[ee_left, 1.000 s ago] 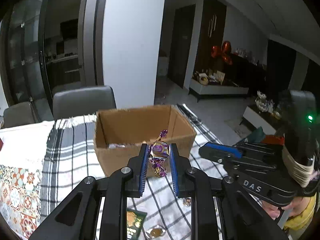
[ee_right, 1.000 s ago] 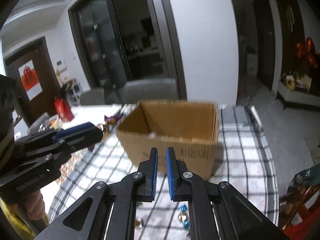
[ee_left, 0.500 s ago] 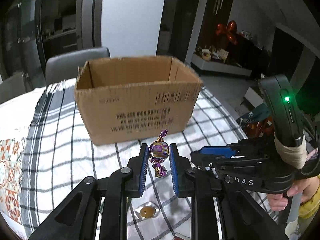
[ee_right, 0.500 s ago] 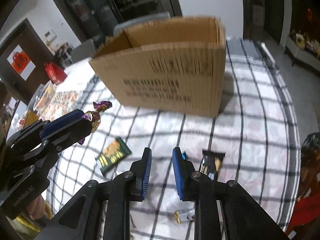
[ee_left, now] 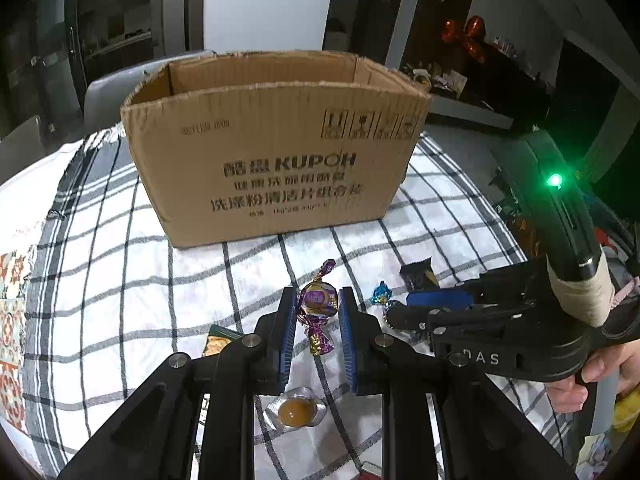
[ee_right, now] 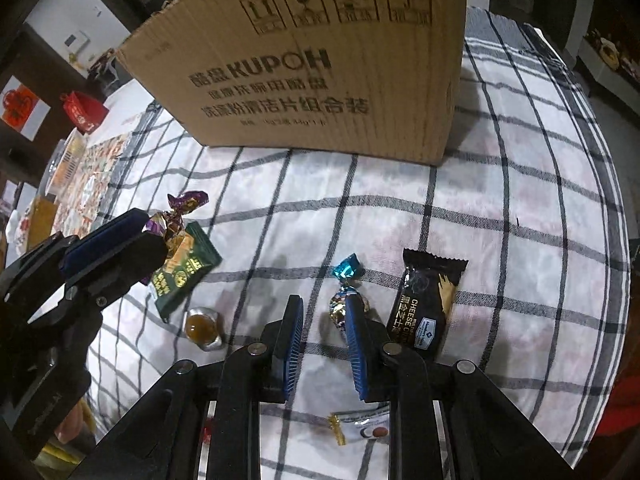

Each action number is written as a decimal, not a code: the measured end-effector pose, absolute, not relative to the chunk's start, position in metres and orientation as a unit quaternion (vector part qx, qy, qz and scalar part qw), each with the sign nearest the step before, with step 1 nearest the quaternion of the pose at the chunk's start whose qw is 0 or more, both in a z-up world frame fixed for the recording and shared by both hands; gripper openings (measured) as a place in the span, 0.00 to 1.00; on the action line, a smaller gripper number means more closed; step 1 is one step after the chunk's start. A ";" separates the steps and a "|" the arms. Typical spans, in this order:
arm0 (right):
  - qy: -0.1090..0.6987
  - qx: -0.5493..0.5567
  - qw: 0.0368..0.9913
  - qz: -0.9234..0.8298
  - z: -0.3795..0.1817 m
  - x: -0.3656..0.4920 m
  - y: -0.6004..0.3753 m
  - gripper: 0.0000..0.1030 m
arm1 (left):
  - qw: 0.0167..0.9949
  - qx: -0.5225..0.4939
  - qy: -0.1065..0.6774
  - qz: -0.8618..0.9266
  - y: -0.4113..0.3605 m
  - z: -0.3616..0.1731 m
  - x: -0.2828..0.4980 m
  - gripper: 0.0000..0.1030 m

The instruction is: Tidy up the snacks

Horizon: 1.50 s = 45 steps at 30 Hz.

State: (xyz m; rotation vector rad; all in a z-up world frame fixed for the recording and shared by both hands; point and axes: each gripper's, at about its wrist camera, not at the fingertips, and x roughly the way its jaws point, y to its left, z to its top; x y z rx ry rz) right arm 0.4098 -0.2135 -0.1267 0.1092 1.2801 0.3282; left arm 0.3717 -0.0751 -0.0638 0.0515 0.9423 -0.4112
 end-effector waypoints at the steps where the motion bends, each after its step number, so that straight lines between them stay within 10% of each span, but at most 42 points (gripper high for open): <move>1: 0.596 0.049 0.787 0.149 -0.128 0.411 -0.213 0.22 | 0.870 0.025 0.453 -0.196 -0.076 -0.067 0.372 0.21; 45: 0.603 -0.006 0.785 0.145 -0.146 0.414 -0.199 0.24 | 0.867 0.025 0.462 -0.187 -0.071 -0.074 0.372 0.21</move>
